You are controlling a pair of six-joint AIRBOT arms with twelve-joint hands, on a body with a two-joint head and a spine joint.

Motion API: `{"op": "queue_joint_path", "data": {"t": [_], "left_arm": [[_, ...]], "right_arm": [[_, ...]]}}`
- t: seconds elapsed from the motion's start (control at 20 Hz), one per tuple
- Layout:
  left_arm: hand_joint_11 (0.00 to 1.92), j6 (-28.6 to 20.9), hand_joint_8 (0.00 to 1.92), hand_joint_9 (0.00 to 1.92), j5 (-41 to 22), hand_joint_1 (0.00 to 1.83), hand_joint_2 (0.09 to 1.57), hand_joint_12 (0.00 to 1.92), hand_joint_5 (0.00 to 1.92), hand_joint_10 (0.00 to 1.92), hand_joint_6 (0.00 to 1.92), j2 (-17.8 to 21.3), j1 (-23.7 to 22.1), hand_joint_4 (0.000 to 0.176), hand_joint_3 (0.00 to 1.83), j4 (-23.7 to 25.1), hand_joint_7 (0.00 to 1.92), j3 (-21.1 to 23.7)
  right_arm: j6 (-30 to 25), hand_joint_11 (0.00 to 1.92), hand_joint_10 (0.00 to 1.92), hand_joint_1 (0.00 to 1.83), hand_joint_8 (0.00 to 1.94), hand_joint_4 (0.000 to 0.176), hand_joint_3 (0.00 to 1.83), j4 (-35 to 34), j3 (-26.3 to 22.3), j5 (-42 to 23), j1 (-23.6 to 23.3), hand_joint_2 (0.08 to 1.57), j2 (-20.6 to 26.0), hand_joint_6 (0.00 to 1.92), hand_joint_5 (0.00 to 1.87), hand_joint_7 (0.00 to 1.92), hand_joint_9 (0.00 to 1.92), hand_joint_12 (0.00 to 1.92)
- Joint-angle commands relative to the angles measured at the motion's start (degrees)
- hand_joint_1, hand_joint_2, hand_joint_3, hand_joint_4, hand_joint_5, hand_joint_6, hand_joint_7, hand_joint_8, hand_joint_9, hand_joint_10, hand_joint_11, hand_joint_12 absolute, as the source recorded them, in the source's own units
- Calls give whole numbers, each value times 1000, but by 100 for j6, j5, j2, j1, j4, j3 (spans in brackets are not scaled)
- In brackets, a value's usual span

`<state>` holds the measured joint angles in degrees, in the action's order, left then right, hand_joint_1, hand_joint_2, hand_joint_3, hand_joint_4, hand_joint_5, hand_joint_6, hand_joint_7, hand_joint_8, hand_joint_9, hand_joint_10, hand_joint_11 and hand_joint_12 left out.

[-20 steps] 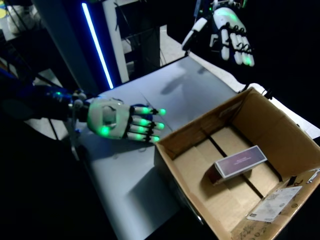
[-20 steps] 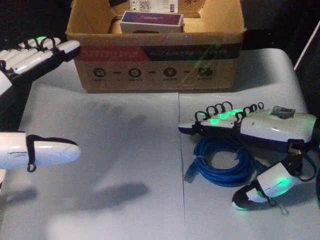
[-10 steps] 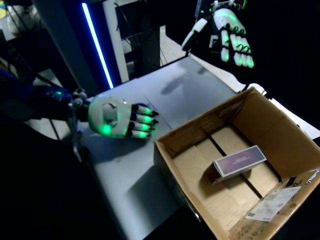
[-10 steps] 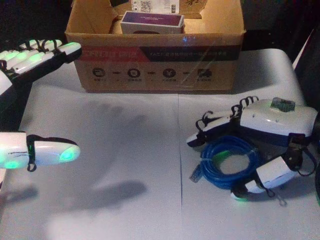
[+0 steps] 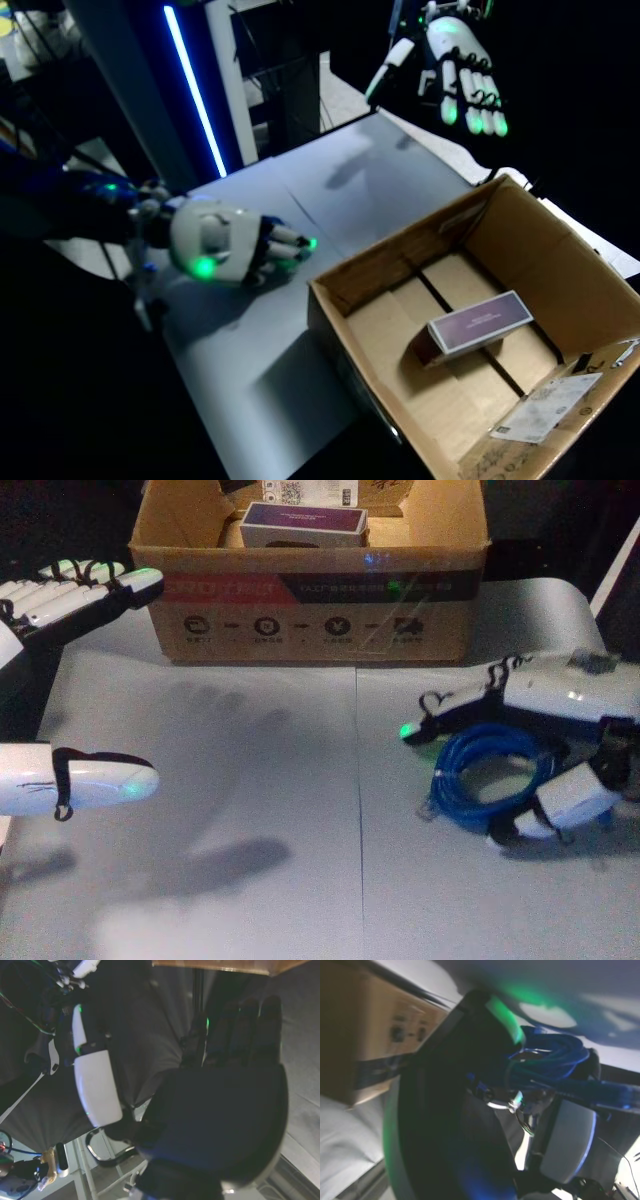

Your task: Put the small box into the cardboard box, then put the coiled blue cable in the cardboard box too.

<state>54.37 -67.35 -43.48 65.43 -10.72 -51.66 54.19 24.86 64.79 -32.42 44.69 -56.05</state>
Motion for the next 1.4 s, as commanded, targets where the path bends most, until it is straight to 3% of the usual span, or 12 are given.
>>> {"op": "queue_joint_path", "data": {"t": [0.0, 0.05, 0.15, 0.25, 0.3, 0.4, 0.65, 0.9, 1.05, 1.1, 1.15, 1.35], "left_arm": [[25, -37, 0, 45, -733, 525, 859, 9, 135, 0, 2, -32, -28, 176, 0, -53, 84, -23], [25, -37, 3, 48, -728, 530, 858, 9, 140, 1, 4, -34, -28, 176, 0, -53, 90, -23], [15, -37, 4, 59, -733, 534, 855, 4, 151, 4, 5, -42, -28, 176, 0, -58, 101, -23], [10, -37, 2, 62, -720, 517, 866, 2, 149, 4, 3, -43, -28, 176, 4, -62, 99, -24], [0, -37, 0, 58, -717, 506, 862, 0, 144, 1, 0, -44, -28, 176, 1, -68, 97, -25], [0, -37, 0, 58, -725, 491, 865, 0, 137, 0, 0, -45, -28, 176, 1, -79, 94, -25], [56, -38, 0, 14, -715, 459, 922, 22, 120, 0, 1, -102, -29, 161, 14, -80, 61, -77], [31, -39, 0, 10, -686, 410, 945, 9, 107, 3, 0, -128, -33, 169, 9, -78, 49, -111], [17, -39, 0, 12, -666, 401, 942, 2, 110, 1, 0, -116, -47, 150, 4, -57, 49, -125], [14, -39, 0, 9, -674, 407, 942, 1, 110, 0, 0, -114, -51, 147, 3, -50, 49, -133], [7, -39, 1, 5, -674, 454, 936, 3, 112, 2, 1, -115, -51, 156, 0, -42, 51, -138], [0, -39, 0, 2, -556, 457, 918, 0, 104, 0, 2, -141, -152, 174, 0, 33, 38, -184]], "right_arm": [[-21, 1408, 1921, 1223, 1941, 0, 0, -166, -79, -1001, -137, 1259, 86, 1920, 658, 1164, 1419, 1921], [-21, 1434, 1921, 1248, 1941, 43, 2, -168, -148, -1152, -191, 1280, 180, 1921, 705, 1201, 1450, 1921], [-21, 1598, 1921, 1354, 1941, 68, 6, -180, -349, -1506, -352, 1297, 479, 1921, 915, 1368, 1580, 1921], [-21, 1597, 1921, 1341, 1941, 50, 4, -232, -502, -1985, -436, 1302, 743, 1921, 805, 1337, 1565, 1921], [-20, 1587, 1921, 1053, 1941, 0, 14, -266, -585, -2258, -541, 1370, 908, 1766, 549, 1225, 1494, 1921], [-20, 1606, 1921, 1258, 1941, 0, 1, -271, -669, -2562, -824, 1344, 1105, 1887, 645, 1281, 1524, 1921], [499, 1607, 1921, 1259, 1941, 0, 2, -660, -633, -2783, -1460, 1350, 1161, 1899, 638, 1287, 1529, 1921], [1141, 1607, 1921, 1259, 1941, 0, 1, -1253, -207, -2754, -1817, 1350, 597, 1901, 637, 1287, 1529, 1921], [1162, 1608, 1921, 1259, 1941, 0, 1, -1622, 355, -2291, -2003, 1350, 35, 1902, 637, 1287, 1529, 1921], [1162, 1604, 1921, 1462, 1941, 79, 0, -1709, 579, -2000, -2134, 1141, -175, 1920, 918, 1386, 1585, 1921], [1162, 1589, 1921, 1513, 1941, 138, 0, -1787, 797, -1787, -2228, 1132, -376, 1921, 853, 1308, 1553, 1921], [1162, 1532, 1921, 1535, 1941, 137, 0, -1964, 1827, -694, -2633, 1106, -1276, 1921, 859, 1254, 1458, 1921]]}}
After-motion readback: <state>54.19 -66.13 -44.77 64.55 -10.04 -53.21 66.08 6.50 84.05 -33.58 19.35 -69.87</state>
